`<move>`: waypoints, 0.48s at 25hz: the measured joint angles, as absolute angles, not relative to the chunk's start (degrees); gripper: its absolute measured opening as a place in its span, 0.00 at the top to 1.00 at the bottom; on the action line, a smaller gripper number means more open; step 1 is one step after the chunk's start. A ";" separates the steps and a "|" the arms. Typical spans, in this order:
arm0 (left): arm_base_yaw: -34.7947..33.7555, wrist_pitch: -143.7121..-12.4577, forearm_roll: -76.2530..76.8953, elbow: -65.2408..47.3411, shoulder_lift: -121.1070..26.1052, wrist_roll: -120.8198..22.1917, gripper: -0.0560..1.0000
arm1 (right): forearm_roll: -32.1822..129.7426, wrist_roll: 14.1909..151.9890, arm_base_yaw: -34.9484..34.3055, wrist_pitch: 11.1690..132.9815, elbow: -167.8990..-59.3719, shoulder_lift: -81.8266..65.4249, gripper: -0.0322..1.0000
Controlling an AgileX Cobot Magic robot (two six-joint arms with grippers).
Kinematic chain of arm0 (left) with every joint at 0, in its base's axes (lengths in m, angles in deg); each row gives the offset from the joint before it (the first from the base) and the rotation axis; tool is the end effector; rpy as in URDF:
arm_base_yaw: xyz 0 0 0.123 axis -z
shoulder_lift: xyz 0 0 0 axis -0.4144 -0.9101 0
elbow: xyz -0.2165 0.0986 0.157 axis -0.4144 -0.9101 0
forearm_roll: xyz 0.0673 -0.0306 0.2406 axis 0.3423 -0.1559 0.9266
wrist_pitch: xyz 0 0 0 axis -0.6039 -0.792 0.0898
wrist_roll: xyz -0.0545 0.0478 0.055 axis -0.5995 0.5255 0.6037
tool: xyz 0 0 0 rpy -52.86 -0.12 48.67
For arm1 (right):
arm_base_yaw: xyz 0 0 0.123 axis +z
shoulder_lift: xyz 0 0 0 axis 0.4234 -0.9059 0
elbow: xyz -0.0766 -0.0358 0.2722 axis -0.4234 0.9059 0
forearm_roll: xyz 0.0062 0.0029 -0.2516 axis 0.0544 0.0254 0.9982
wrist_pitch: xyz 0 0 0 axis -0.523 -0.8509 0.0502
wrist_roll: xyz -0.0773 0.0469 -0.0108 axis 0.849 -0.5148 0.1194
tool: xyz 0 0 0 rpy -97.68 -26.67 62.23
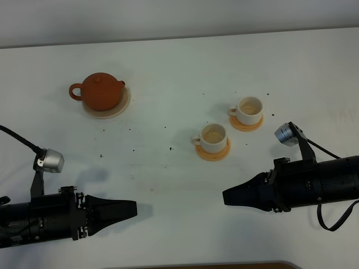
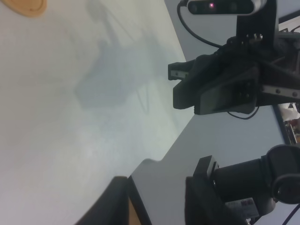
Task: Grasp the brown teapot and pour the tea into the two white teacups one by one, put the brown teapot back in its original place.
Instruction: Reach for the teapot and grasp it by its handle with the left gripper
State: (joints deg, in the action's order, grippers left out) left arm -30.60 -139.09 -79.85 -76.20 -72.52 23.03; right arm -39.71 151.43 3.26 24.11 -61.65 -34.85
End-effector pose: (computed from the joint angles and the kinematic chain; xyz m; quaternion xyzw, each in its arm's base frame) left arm 0.1593 -0.0656 0.1159 0.0912 0.8345 -0.5098 0.1879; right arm 0.1692 0.1775 0.1313 -0.2645 0.8128 0.5119 0.0860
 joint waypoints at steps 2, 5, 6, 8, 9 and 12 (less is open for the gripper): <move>-30.60 -139.09 -79.85 -76.20 -72.52 23.03 0.63 | -39.71 151.43 3.26 24.11 -61.65 -34.85 0.74; -30.60 -139.09 -79.85 -76.20 -72.52 23.03 0.63 | -39.71 151.43 3.26 24.11 -61.65 -34.85 0.74; -30.60 -139.09 -79.85 -76.20 -72.52 23.03 0.63 | -39.71 151.43 3.26 24.11 -61.65 -34.85 0.74; -30.60 -139.09 -79.85 -76.20 -72.52 23.03 0.63 | -39.71 151.43 3.26 24.11 -61.65 -34.85 0.74; -30.60 -139.09 -79.85 -76.20 -72.52 23.03 0.63 | -39.71 151.43 3.26 24.11 -61.65 -34.85 0.74; -30.60 -139.10 -79.85 -76.20 -72.52 23.03 0.63 | -39.71 151.43 3.26 24.11 -61.65 -34.85 0.74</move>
